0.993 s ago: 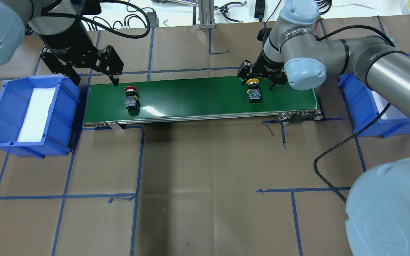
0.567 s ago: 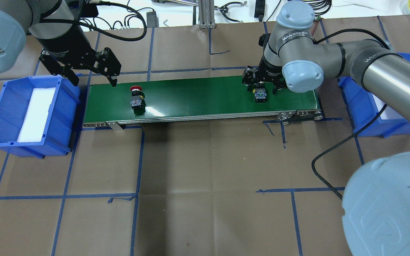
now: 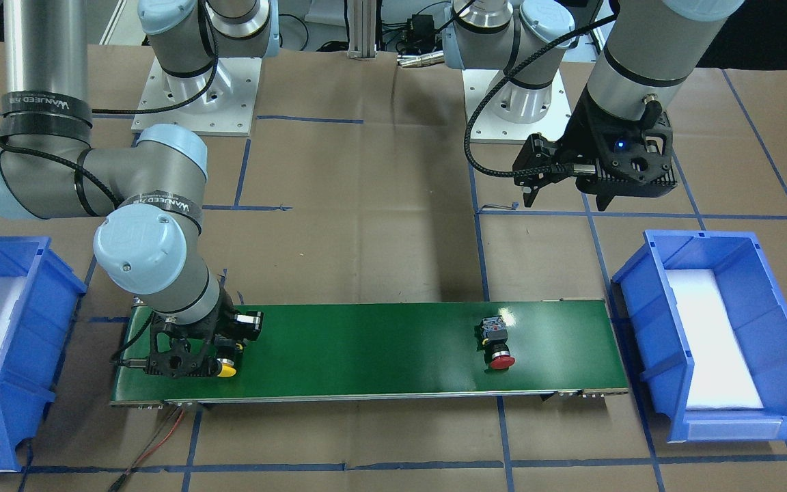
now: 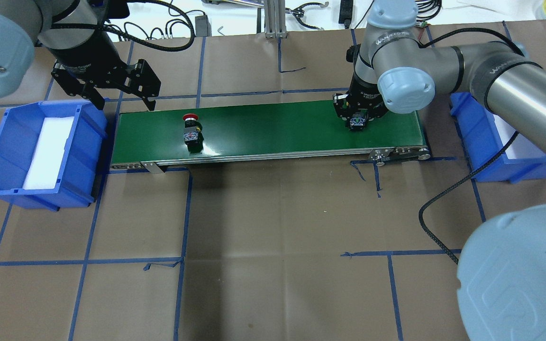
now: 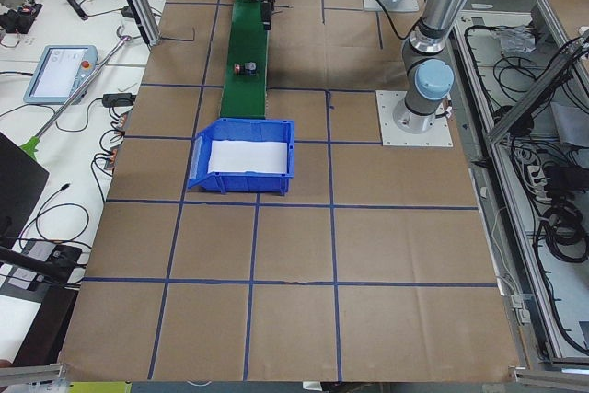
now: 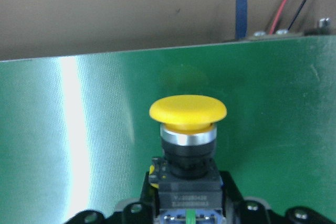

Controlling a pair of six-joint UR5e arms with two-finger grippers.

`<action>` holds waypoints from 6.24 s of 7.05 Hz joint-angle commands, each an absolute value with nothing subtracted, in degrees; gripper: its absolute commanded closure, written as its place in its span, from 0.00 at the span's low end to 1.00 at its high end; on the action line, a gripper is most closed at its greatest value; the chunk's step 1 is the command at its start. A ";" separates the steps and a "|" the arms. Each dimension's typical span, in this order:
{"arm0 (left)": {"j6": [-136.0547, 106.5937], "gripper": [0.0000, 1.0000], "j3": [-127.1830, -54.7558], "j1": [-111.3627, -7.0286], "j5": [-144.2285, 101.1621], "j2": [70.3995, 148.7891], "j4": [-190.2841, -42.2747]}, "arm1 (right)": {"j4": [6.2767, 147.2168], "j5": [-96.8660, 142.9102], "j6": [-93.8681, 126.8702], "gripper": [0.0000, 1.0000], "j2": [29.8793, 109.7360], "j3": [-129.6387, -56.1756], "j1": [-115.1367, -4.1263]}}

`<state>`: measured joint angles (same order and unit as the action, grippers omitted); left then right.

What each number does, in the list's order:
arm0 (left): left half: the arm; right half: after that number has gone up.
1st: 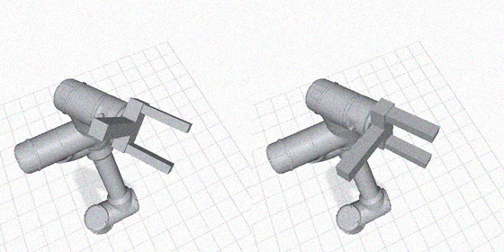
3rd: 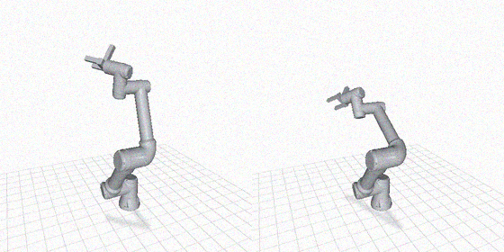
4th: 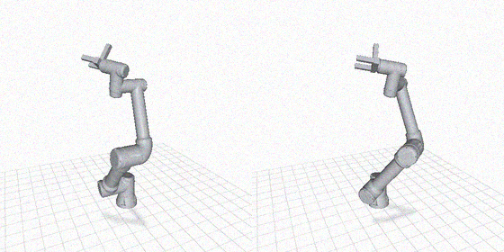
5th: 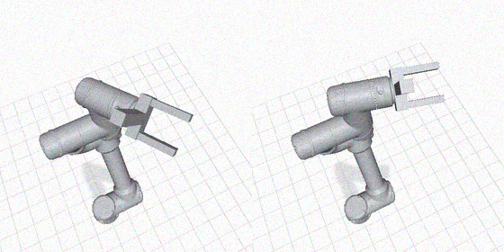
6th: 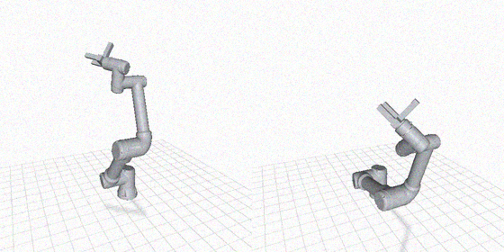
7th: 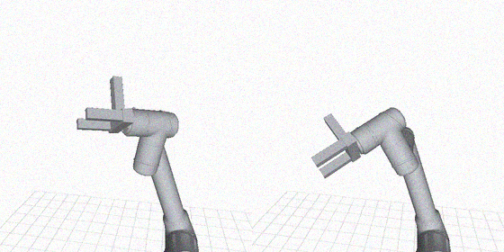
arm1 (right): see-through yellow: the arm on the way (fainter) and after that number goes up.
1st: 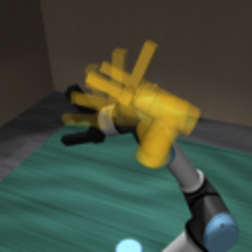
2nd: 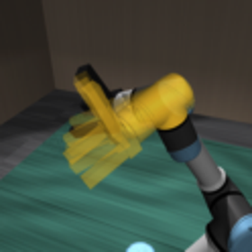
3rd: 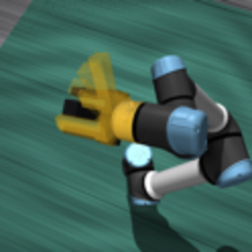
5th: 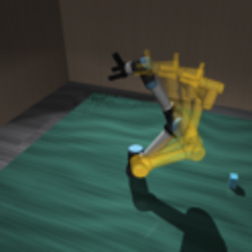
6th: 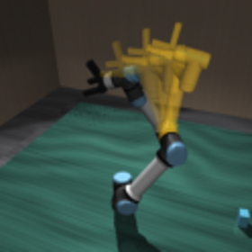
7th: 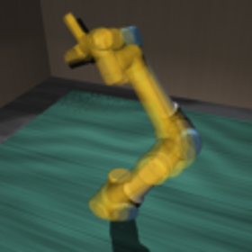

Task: Transport two buttons from left to right
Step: 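Lift the yellow button and carry it into the far blue bin, then lower the yellow button onto the foam, open and raise the right gripper, then move the right gripper back over the belt above the red button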

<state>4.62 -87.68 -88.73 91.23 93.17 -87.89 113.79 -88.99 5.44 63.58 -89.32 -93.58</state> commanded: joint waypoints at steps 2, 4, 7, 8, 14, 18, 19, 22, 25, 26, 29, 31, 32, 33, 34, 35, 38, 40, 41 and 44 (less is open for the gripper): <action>4.57 0.01 -87.54 -88.68 91.23 93.16 -87.80 | 104.79 -91.05 -0.06 0.97 66.60 -81.67 -91.68; 4.66 0.01 -87.54 -88.68 91.23 93.16 -87.80 | 98.72 -91.06 -7.34 0.96 73.62 -81.30 -82.06; 4.66 0.01 -87.54 -88.68 91.23 93.16 -87.80 | 101.22 -90.10 -31.22 0.96 78.61 -87.74 -62.69; 4.66 0.01 -87.54 -88.68 91.23 93.16 -87.80 | 104.64 -90.00 -36.25 0.97 78.05 -87.89 -60.49; 4.66 0.01 -87.45 -88.68 91.23 93.16 -87.80 | 126.01 -87.54 -40.78 0.96 76.30 -103.60 -56.51; 4.66 0.01 -87.45 -88.68 91.23 93.16 -87.80 | 126.39 -87.80 -41.84 0.96 70.14 -104.06 -56.51; 4.66 0.01 -87.45 -88.68 91.23 93.16 -87.80 | 126.39 -87.89 -41.49 0.96 69.53 -104.24 -56.51; 4.66 0.01 -87.45 -88.68 91.23 93.16 -87.80 | 126.21 -88.68 -39.64 0.92 68.38 -104.50 -56.51; 4.66 0.01 -87.63 -88.68 91.23 93.08 -87.80 | 126.56 -88.16 -39.55 0.25 68.38 -104.41 -56.51; 4.66 0.01 -87.63 -88.68 91.23 93.08 -87.80 | 126.56 -87.81 -39.55 0.10 68.38 -104.15 -56.51; 4.66 0.01 -87.63 -88.68 91.23 93.08 -87.80 | 125.60 -87.89 -38.68 0.01 72.48 -101.88 -56.78; 4.57 0.01 -87.63 -88.77 91.23 92.90 -87.80 | 122.81 -87.80 -37.53 0.00 76.80 -99.68 -57.04; 4.66 0.01 -87.63 -88.77 91.23 92.81 -87.80 | 117.48 -87.72 -36.14 0.00 78.47 -96.01 -58.35; 4.66 0.01 -87.63 -88.68 91.23 92.81 -87.80 | 111.94 -87.80 -31.69 0.00 79.53 -91.37 -62.10; 4.66 0.01 -87.71 -88.68 91.23 92.81 -87.80 | 106.40 -87.89 -25.12 0.00 80.06 -86.71 -66.75; 4.66 0.01 -87.63 -88.68 91.23 92.73 -87.80 | 101.48 -87.98 -16.87 0.00 81.29 -84.14 -72.19; 4.66 0.01 -87.71 -88.68 91.23 92.72 -87.80 | 99.83 -87.72 -4.85 0.00 80.86 -84.55 -86.87; 4.66 0.01 -87.71 -88.68 91.23 92.72 -87.80 | 100.37 -88.33 -1.06 0.00 80.42 -85.07 -89.21; 4.66 0.01 -87.71 -88.68 91.23 92.72 -87.80 | 100.81 -87.72 -0.88 0.01 80.42 -86.04 -89.38; 4.66 0.01 -87.80 -88.77 91.14 92.72 -87.80 | 119.30 -87.36 -0.62 0.01 80.16 -97.44 -90.09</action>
